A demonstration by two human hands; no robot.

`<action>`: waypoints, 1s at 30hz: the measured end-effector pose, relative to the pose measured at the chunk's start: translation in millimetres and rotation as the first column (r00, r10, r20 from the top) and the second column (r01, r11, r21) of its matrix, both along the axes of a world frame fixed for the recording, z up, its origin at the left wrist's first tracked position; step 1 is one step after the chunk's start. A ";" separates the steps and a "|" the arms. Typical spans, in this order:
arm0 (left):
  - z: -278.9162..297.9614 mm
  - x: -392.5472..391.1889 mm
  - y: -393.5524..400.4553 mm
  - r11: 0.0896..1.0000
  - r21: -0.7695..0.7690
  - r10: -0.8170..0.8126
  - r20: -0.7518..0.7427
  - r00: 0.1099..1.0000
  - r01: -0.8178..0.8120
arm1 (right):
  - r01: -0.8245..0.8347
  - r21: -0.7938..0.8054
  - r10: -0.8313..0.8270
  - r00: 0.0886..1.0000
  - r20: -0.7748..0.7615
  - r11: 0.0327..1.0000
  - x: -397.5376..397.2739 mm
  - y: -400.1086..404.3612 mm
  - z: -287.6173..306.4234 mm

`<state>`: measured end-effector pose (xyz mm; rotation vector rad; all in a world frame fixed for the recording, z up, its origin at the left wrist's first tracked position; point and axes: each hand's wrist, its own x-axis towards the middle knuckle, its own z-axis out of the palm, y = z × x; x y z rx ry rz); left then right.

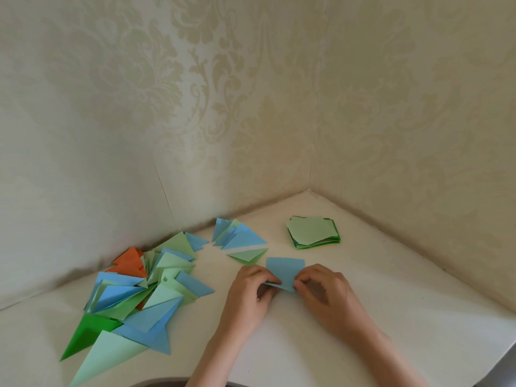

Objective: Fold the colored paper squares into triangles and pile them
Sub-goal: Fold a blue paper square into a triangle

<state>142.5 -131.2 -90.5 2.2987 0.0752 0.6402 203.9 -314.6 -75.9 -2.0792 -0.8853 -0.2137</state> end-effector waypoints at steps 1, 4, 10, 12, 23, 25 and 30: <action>0.4 -0.4 0.1 1.000 -0.005 0.000 0.003 1.000 0.000 | -0.008 0.006 0.008 1.000 0.004 1.000 0.3 0.2 0.1; 3.0 -2.4 -0.8 0.998 -0.059 0.010 0.005 1.000 -0.010 | -0.005 -0.017 0.005 1.000 0.020 1.000 1.0 0.8 -4.0; 0.4 -0.7 0.6 0.997 -0.080 0.017 0.011 1.000 -0.016 | 0.025 -0.042 -0.024 1.000 0.018 0.999 5.3 1.2 -9.6; -2.4 0.3 1.9 0.998 -0.062 0.029 0.022 0.999 -0.028 | 0.049 -0.026 -0.048 0.999 0.010 0.998 5.5 0.9 -10.0; -8.3 6.3 1.8 0.993 0.007 0.120 0.066 0.991 -0.121 | 0.075 0.035 -0.074 0.997 -0.022 0.997 5.7 1.4 -7.9; -7.4 4.5 3.4 0.995 -0.032 0.096 0.090 0.991 -0.093 | 0.080 0.057 -0.082 0.996 0.021 0.995 4.4 0.4 -5.9; -9.6 3.5 4.7 0.992 0.096 0.077 0.001 0.997 -0.077 | 0.119 -0.020 -0.118 0.993 0.025 0.993 7.7 -0.7 -15.5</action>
